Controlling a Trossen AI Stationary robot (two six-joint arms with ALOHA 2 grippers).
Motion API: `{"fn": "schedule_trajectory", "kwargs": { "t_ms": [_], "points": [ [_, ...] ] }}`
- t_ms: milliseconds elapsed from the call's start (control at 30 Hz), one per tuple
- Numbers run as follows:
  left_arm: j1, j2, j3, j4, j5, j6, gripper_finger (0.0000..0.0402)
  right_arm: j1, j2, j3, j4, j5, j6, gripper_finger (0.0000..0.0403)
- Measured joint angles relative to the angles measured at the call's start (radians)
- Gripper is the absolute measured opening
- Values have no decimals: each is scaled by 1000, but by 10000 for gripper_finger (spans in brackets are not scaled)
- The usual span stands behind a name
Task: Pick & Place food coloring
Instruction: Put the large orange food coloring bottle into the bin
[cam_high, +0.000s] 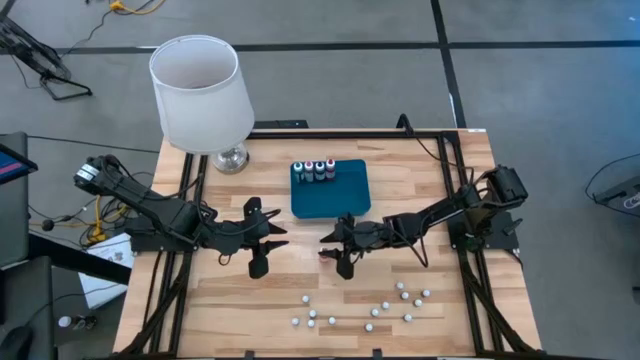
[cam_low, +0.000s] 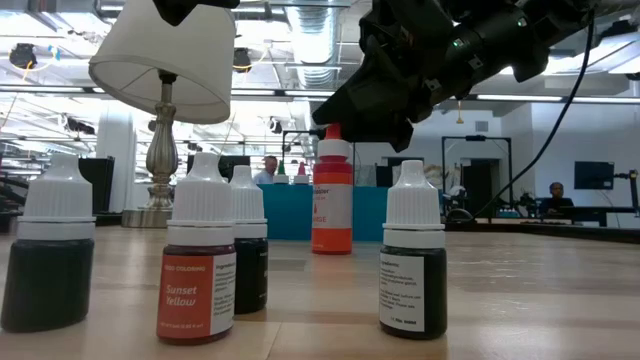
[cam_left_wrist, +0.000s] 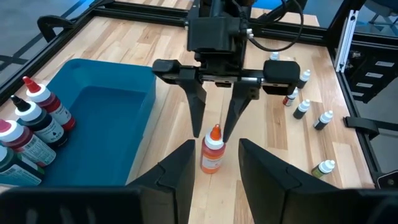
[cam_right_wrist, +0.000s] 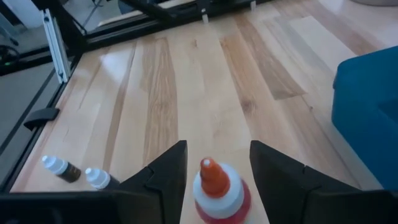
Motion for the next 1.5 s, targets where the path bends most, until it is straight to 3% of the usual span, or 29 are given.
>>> {"fn": "schedule_trajectory", "kwargs": {
  "t_ms": [267,900,1500],
  "points": [
    [0,0,0,0,0,0,114,10,0,0,-18,2,-17,148],
    [0,0,0,1,0,-6,114,14,0,0,-27,2,-18,42],
    [0,0,0,1,0,-6,114,14,0,0,-29,2,-2,41]
  ]
}}
